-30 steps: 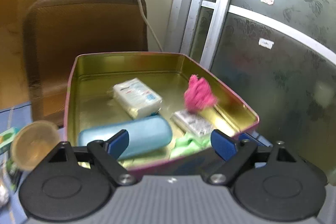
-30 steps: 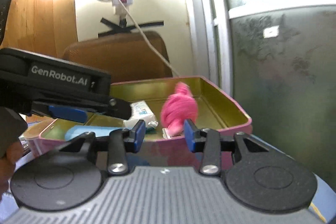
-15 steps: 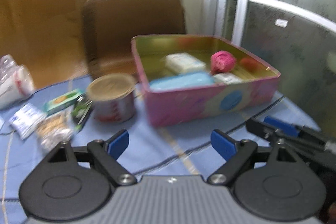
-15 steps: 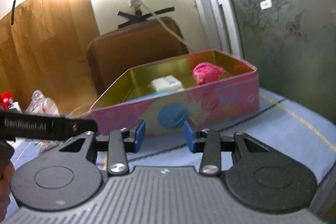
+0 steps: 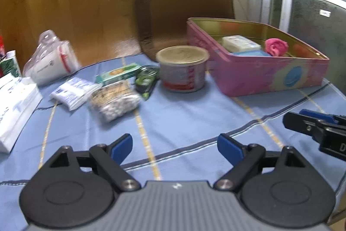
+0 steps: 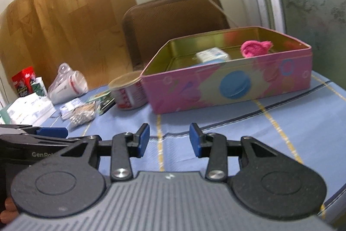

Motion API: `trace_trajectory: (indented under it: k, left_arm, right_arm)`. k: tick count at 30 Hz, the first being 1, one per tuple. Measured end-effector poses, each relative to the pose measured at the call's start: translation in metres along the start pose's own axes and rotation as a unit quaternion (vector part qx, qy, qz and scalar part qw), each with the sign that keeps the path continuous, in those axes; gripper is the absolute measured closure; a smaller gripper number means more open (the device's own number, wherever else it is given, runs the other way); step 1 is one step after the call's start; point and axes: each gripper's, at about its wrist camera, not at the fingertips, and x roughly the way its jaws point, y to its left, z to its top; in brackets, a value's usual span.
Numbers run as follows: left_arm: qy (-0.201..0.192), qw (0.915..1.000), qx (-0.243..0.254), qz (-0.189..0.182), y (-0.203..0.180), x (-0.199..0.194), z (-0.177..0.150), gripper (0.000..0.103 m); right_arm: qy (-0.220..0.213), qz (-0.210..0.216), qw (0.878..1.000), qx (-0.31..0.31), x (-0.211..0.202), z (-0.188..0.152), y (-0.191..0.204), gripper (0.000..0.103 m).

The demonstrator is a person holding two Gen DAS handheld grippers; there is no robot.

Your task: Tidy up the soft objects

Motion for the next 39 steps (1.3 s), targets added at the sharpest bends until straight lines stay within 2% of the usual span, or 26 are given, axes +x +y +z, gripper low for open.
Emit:
trace_trajectory:
  k: [18, 32, 39]
  left_arm:
    - [0.005, 0.9960, -0.028, 0.085, 0.094, 0.010, -0.018, 0.009]
    - [0.000, 0.9853, -0.046, 0.165, 0.153, 0.014, -0.021, 0.008]
    - [0.008, 0.9854, -0.086, 0.147, 0.167, 0.016, -0.021, 0.008]
  right_arm:
    - [0.053, 0.037, 0.996, -0.053, 0.030, -0.009, 0.066, 0.060]
    - [0.085, 0.069, 0.989, -0.100, 0.063, -0.014, 0.115, 0.059]
    - [0.081, 0.074, 0.987, -0.119, 0.080, -0.005, 0.132, 0.059]
